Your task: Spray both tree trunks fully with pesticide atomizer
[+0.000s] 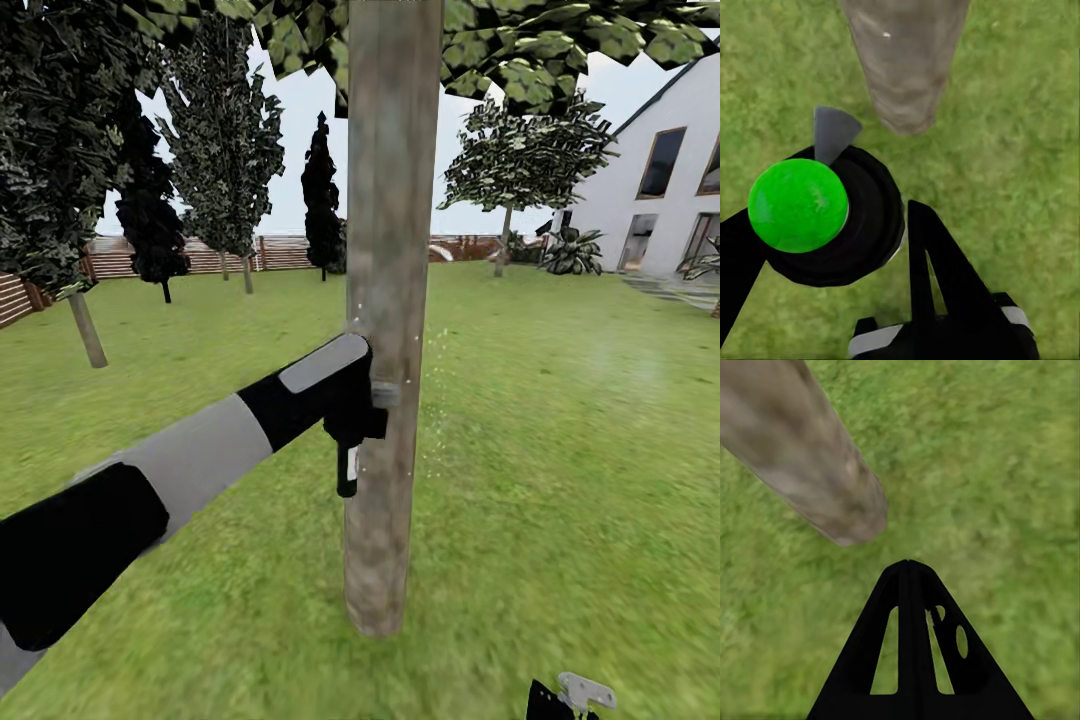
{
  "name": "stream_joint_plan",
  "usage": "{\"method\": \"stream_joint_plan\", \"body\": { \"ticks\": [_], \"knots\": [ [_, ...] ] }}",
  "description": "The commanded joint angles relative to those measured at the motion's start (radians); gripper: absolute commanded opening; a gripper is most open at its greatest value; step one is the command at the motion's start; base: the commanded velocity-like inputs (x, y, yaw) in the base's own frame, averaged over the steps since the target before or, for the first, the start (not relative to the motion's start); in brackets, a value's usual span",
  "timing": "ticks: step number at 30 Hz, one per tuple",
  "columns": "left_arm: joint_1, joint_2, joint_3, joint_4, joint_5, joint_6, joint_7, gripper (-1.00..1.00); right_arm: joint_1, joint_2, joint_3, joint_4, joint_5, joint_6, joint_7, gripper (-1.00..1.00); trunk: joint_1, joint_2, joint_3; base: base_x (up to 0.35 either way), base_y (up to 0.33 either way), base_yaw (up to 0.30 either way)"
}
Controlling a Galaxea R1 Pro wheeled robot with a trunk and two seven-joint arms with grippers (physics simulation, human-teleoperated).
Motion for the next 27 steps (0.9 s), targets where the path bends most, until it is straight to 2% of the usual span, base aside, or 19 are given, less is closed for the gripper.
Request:
{"method": "stream_joint_plan", "body": {
  "ticks": [1,2,5,7,8,10,13,14,15,16,18,21,26,27],
  "knots": [
    [0.061,0.000,-0.001,-0.011,-0.050,0.007,0.004,-1.00,-0.001,0.000,-0.002,0.001,-0.009,-0.001,0.008,-1.00,0.000,-0.002,-0.002,0.000,0.000,0.000],
    [0.117,0.001,-0.001,-0.030,-0.095,0.008,0.000,-1.00,-0.001,0.000,-0.002,0.001,-0.009,-0.001,0.008,-1.00,0.000,-0.002,-0.002,0.000,0.000,0.000],
    [0.183,0.003,-0.001,-0.064,-0.144,0.008,-0.003,-1.00,-0.001,0.000,-0.002,0.001,-0.009,-0.001,0.008,-1.00,0.000,-0.002,-0.002,0.000,0.000,0.000],
    [0.256,0.006,0.000,-0.082,-0.200,0.008,-0.006,-1.00,-0.001,0.000,-0.002,0.000,-0.009,-0.001,0.008,-1.00,0.000,-0.002,-0.002,0.000,0.000,0.000],
    [0.297,0.007,0.000,-0.091,-0.240,0.008,-0.007,-1.00,-0.001,0.000,-0.002,0.000,-0.009,-0.001,0.008,-1.00,0.000,-0.002,-0.002,0.000,0.000,0.000],
    [0.335,0.007,0.000,-0.098,-0.275,0.008,-0.012,-1.00,-0.001,0.000,-0.002,0.000,-0.009,-0.001,0.008,-1.00,0.000,-0.002,-0.002,0.000,0.000,0.000],
    [0.374,0.009,-0.002,-0.099,-0.306,0.007,-0.073,-1.00,-0.001,0.000,-0.002,0.000,-0.009,-0.002,0.008,-1.00,0.000,-0.002,-0.002,0.000,0.000,0.000],
    [0.391,0.010,-0.003,-0.098,-0.331,0.006,-0.093,-1.00,-0.001,0.000,-0.002,0.000,-0.009,-0.002,0.008,-1.00,0.000,-0.002,-0.002,0.000,0.000,0.000],
    [0.411,0.011,-0.003,-0.098,-0.371,0.006,-0.114,-1.00,-0.001,0.000,-0.002,0.000,-0.009,-0.002,0.008,-1.00,0.000,-0.002,-0.002,0.000,0.000,0.000],
    [0.443,0.012,-0.002,-0.093,-0.449,0.006,-0.156,-1.00,-0.001,0.000,-0.002,0.000,-0.009,-0.002,0.008,-1.00,0.000,-0.002,-0.002,0.000,0.000,0.000],
    [0.472,0.012,-0.002,-0.089,-0.507,0.006,-0.208,-1.00,-0.001,0.000,-0.002,0.000,-0.009,-0.002,0.008,-1.00,0.000,-0.002,-0.002,0.000,0.000,0.000],
    [0.488,0.012,-0.002,-0.087,-0.538,0.005,-0.253,-1.00,-0.001,0.000,-0.002,-0.001,-0.009,-0.003,0.008,-1.00,0.000,-0.002,-0.002,0.000,0.000,0.000],
    [0.495,0.017,-0.002,-0.087,-0.548,-0.025,-0.280,-1.00,-0.001,0.000,-0.002,-0.001,-0.009,-0.003,0.009,-1.00,0.000,-0.002,-0.002,0.000,0.000,-0.007],
    [0.496,0.024,-0.002,-0.087,-0.549,-0.042,-0.304,-1.00,-0.001,0.000,-0.002,-0.001,-0.009,-0.002,0.009,-1.00,0.000,-0.002,-0.002,0.000,0.008,-0.081]
  ]
}}
